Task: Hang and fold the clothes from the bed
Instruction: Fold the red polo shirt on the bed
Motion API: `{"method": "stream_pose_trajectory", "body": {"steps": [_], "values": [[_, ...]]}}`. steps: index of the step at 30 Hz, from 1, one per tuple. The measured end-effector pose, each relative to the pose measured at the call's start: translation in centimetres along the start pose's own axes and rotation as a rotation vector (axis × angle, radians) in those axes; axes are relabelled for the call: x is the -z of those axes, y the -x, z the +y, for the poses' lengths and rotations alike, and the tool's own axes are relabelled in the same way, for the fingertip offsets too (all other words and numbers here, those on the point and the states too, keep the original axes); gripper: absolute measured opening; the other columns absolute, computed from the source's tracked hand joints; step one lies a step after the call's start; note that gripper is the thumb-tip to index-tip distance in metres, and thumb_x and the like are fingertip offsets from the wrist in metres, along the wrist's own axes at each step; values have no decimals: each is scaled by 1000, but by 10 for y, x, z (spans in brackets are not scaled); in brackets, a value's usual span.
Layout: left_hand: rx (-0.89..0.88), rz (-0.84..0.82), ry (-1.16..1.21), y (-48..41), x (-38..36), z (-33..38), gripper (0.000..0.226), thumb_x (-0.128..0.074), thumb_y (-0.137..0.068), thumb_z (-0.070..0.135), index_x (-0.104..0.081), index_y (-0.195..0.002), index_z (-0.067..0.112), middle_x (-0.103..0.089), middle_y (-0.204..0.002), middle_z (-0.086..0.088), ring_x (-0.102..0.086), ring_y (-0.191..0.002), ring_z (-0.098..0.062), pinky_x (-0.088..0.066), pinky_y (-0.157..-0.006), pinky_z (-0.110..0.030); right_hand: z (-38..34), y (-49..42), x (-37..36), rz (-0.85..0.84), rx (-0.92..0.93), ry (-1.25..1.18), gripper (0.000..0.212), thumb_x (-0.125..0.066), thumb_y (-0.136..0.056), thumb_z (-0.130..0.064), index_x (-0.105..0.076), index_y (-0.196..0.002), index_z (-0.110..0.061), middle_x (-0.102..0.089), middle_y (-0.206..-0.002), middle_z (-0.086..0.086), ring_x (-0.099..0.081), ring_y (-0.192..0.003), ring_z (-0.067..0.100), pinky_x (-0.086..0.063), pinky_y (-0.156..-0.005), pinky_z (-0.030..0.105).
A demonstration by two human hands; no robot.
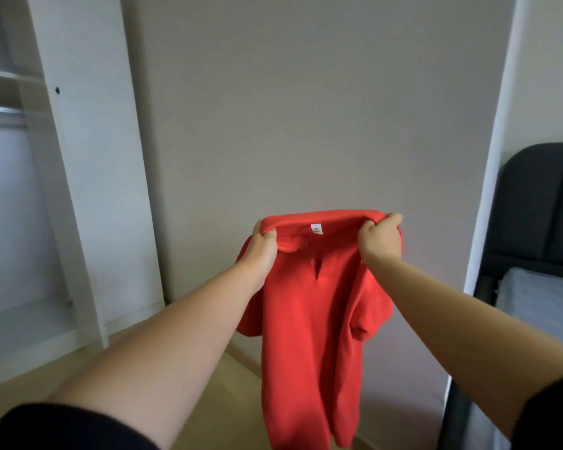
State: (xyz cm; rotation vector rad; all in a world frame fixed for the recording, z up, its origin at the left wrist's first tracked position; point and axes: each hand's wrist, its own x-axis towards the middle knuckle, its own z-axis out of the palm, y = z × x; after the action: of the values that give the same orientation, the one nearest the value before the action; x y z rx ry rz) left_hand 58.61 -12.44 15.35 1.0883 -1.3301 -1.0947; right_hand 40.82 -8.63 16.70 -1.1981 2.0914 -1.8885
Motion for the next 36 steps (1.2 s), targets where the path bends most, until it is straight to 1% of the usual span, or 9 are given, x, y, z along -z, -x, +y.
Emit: {"method": "stream_pose_trajectory", "body": {"steps": [4, 8, 11, 12, 14, 16, 24, 30, 36], "values": [[-76, 27, -49, 15, -26, 16, 51, -33, -102, 34, -21, -151, 28, -41, -147, -7, -39, -134, -27, -26, -114, -40, -6, 0, 26, 62, 65, -77, 28, -38, -92, -9, -33, -118, 0, -55, -89, 18, -60, -92, 39, -34, -70, 33], [-208, -3, -83, 36, -56, 45, 54, -28, -103, 32, -5, -152, 29, -27, -156, -3, -29, -140, -22, -21, -107, -25, -20, -2, 69, 102, 80, -99, 19, -40, -90, -12, -27, -103, -12, -60, -106, 23, -59, -96, 37, -38, -76, 35], [-293, -15, -75, 60, -78, 75, 55, -29, -103, 29, -4, -152, 28, -35, -151, -4, -42, -129, -21, -26, -85, -12, -37, -1, 113, 163, 133, -77, 21, -42, -86, -14, -27, -102, -13, -58, -111, 23, -56, -100, 39, -44, -85, 41], [-323, -30, -63, 69, -84, 87, 56, -30, -103, 27, -3, -152, 27, -36, -150, -6, -43, -130, -22, -25, -88, -9, -42, 0, 128, 195, 162, -62, 23, -43, -85, -13, -30, -103, -11, -57, -111, 23, -55, -101, 39, -44, -88, 44], [-383, -80, -42, 88, -96, 109, 59, -32, -102, 24, 1, -152, 26, -30, -154, -10, -38, -136, -26, -23, -111, -25, -54, 4, 159, 268, 221, -28, 29, -45, -82, -11, -36, -108, -6, -56, -112, 23, -53, -104, 40, -43, -91, 47], [-450, -108, -51, 108, -107, 130, 62, -33, -102, 22, 2, -152, 25, -24, -156, -11, -32, -140, -27, -22, -115, -34, -66, 10, 189, 354, 293, 25, 31, -49, -79, -10, -39, -108, -2, -53, -113, 23, -49, -106, 40, -39, -94, 46], [-643, -246, -7, 174, -170, 166, 62, -35, -102, 24, 1, -152, 22, -12, -159, -5, -17, -145, -17, -12, -110, -19, -80, 18, 282, 608, 507, 252, 44, -51, -71, -8, -45, -114, 1, -50, -118, 19, -37, -127, 37, -12, -115, 47], [-573, -427, -111, 185, -235, 125, 63, -35, -101, 27, 1, -152, 26, -11, -160, -6, -13, -146, -19, -11, -113, -24, -15, 10, 315, 589, 435, 320, 41, -51, -74, -12, -44, -114, -6, -45, -123, 12, -31, -133, 30, -6, -114, 55], [-358, -642, -469, 189, -315, 23, 64, -35, -96, 24, -6, -153, 25, -16, -158, -12, -25, -141, -30, -21, -113, -36, 135, 4, 318, 425, 156, 608, 40, -52, -79, -19, -41, -116, -6, -43, -132, 15, -21, -139, 30, -8, -110, 62]]}}
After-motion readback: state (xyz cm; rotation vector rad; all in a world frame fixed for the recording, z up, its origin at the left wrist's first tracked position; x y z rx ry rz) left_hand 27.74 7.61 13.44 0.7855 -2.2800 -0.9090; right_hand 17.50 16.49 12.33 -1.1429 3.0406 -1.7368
